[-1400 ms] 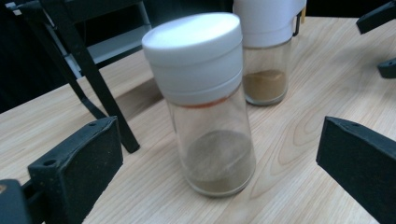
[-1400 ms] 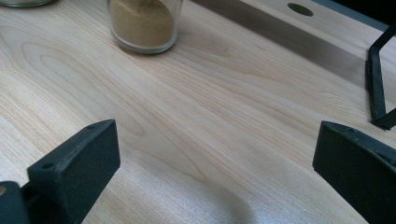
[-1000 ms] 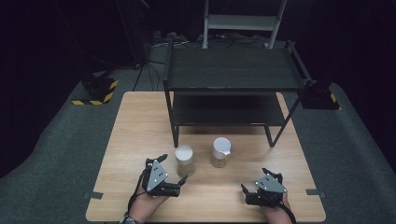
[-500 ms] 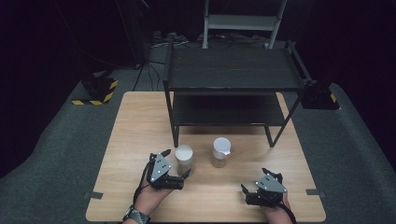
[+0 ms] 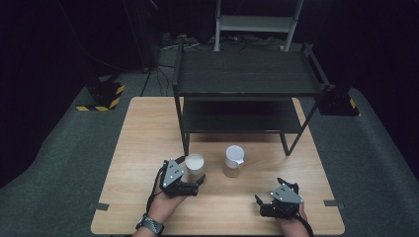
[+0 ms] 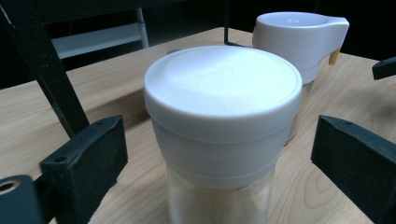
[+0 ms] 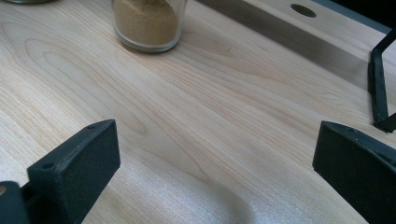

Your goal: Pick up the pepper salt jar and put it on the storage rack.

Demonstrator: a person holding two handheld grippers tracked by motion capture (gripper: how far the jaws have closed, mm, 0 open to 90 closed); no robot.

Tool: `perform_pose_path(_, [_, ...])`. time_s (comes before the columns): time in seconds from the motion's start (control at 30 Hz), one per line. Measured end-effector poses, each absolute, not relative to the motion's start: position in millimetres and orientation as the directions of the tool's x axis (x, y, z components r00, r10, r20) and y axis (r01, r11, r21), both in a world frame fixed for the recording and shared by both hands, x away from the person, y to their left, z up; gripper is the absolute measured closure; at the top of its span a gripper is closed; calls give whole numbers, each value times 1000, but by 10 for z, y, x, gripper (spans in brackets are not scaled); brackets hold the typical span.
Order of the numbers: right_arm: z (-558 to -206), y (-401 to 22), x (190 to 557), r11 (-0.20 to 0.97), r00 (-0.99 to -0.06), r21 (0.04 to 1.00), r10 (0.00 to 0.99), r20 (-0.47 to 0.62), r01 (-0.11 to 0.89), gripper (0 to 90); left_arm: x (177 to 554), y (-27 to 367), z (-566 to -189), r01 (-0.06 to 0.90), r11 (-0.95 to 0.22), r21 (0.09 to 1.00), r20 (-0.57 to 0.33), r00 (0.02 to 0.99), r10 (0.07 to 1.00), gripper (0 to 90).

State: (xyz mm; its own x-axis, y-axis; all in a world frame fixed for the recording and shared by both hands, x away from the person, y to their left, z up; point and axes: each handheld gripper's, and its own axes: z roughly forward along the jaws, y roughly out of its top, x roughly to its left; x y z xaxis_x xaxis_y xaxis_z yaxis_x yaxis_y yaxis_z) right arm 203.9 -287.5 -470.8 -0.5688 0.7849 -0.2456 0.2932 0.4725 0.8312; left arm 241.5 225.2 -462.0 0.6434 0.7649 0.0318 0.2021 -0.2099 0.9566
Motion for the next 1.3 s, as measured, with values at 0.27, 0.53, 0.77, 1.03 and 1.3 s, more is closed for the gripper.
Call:
perform_pose_path(0.27, [-4706,-2883,2045,470,-570,832,785,-241,295,0,2502,2280,-4639,217,-176,960,-13,663,749,168])
perform_pose_path(0.53, [-4707,-2889,2047,467,-571,833,786,-238,295,0,2493,2285,-4688,217,-151,965,-27,649,761,247])
perform_pose_path(0.77, [-4707,-2893,2048,466,-572,834,786,-236,295,0,2499,2322,-4729,218,-126,968,-51,659,751,334])
perform_pose_path(1.03, [-4705,-2891,2049,468,-573,833,784,-238,295,0,2503,2324,-4719,220,-126,967,-52,659,750,337])
perform_pose_path(1.3, [-4702,-2885,2051,471,-572,831,784,-239,297,0,2503,2317,-4699,231,-122,965,-62,655,753,338])
